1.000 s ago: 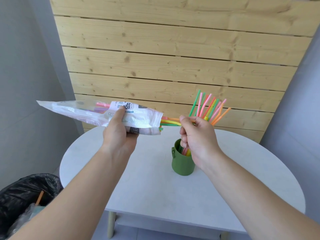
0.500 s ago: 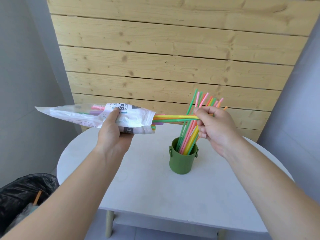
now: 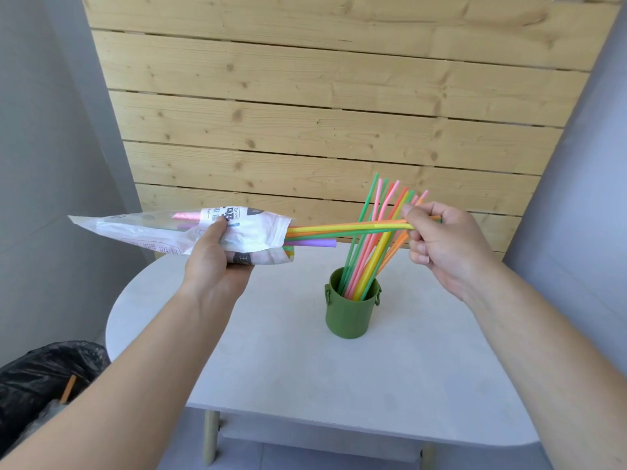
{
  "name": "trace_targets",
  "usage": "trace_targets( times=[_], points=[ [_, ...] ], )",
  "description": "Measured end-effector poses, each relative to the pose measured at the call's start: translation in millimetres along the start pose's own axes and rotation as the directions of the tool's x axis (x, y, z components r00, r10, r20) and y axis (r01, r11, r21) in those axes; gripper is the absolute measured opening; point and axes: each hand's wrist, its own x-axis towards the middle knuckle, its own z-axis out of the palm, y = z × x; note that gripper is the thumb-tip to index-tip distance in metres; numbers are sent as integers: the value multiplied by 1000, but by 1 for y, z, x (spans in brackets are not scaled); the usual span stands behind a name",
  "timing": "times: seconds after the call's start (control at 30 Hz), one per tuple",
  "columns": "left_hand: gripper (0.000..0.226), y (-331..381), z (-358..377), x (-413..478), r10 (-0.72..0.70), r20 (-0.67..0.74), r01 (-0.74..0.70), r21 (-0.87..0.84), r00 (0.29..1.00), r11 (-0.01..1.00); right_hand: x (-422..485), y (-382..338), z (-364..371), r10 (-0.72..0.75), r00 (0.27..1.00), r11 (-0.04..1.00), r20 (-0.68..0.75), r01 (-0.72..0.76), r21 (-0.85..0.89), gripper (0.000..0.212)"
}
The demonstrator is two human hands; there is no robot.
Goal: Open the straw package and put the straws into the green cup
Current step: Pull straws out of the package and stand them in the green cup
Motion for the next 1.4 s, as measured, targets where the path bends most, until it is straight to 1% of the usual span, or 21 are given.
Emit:
trace_targets(
  times=[0.13,0.33,0.43,0.53,0.7,0.87,0.97,1.13,1.27,1.4],
  points=[
    [41,0,-3,4,-7,-10,7,1,1000,1000,0,-1,-2,7,1000,1000,4,-7,-23,14],
    [34,4,-2,2,5,-60,-6,-24,998,1000,5,-14,-21,0,1000,999,2,0,-47,15],
    [31,4,-1,0,3,-69,-4,-27,998,1000,5,-20,-30,-11,1000,997,-22,9,-75,16],
    [27,5,-1,-1,9,-66,-10,-11,998,1000,6,-25,-41,-41,998,990,-47,34,-140,17],
    [34,4,-3,-2,13,-49,-12,4,999,1000,9,-33,-71,-71,995,964,-74,49,-262,17],
    [37,0,0,-7,20,-23,-19,40,1000,999,4,-33,-95,-25,997,913,-74,-7,-408,20],
    [37,-3,2,-8,16,-7,-16,50,1000,999,0,-30,-100,13,999,892,-53,-35,-450,20],
    [35,-11,6,-10,2,14,-3,62,1000,998,-2,-28,-104,36,998,866,-52,-57,-496,23],
    [27,-12,6,-9,2,16,-3,67,1000,998,-2,-28,-106,51,997,842,-64,-77,-534,23],
    [16,-10,5,-9,0,4,0,64,1000,998,1,-27,-104,33,996,833,-80,-71,-549,23]
  ],
)
